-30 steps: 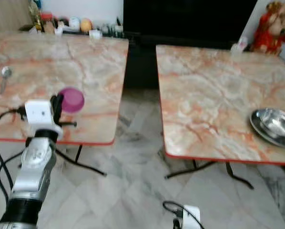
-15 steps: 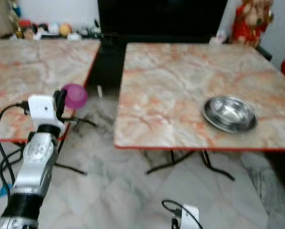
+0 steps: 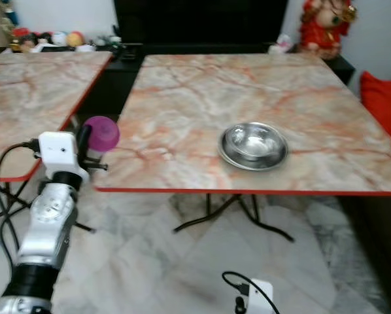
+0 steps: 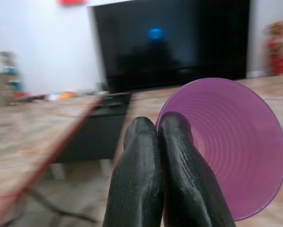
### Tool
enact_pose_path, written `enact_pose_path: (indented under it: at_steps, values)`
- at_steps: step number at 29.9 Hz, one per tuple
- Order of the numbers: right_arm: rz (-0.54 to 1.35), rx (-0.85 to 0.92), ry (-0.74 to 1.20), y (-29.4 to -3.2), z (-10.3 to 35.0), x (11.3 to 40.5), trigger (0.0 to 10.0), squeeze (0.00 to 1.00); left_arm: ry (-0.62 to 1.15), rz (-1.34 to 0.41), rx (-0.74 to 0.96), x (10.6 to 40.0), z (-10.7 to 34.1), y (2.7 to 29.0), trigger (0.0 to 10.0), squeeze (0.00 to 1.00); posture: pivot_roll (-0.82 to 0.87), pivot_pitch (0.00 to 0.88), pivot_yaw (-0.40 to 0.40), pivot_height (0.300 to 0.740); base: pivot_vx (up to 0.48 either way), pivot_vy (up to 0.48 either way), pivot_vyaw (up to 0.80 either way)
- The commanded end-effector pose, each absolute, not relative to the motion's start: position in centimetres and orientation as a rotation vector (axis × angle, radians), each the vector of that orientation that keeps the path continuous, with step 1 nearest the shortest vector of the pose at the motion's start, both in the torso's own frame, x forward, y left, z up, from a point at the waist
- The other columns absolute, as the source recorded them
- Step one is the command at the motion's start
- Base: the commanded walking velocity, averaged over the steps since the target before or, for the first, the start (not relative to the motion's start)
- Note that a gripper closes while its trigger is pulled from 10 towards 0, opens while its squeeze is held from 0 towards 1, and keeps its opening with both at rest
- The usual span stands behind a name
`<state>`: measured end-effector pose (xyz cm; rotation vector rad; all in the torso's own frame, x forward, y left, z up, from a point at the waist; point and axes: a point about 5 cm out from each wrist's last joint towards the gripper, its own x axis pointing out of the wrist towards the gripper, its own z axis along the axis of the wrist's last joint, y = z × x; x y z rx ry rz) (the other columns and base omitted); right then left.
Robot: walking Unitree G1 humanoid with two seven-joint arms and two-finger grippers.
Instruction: Setting the table
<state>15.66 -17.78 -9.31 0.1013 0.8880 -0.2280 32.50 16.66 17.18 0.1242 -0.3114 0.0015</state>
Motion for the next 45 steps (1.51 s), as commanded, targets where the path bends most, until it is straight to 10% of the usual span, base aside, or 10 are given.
enact_pose_path:
  at_steps: [1,45]
  values:
    - [-0.229,0.106,0.887,-17.7,-9.3,15.7,10.0,0.00,-0.335,0.010,0.140,32.5,17.9,17.1,10.0,0.00,0.10,0.000,-0.004,0.740,0.000,-0.446,0.00]
    - [-0.211,0.075,0.895,-18.3,-9.3,15.5,10.0,0.00,-0.274,-0.038,0.088,32.3,16.9,16.8,10.0,0.00,0.09,0.000,-0.037,0.740,0.158,-0.025,0.00]
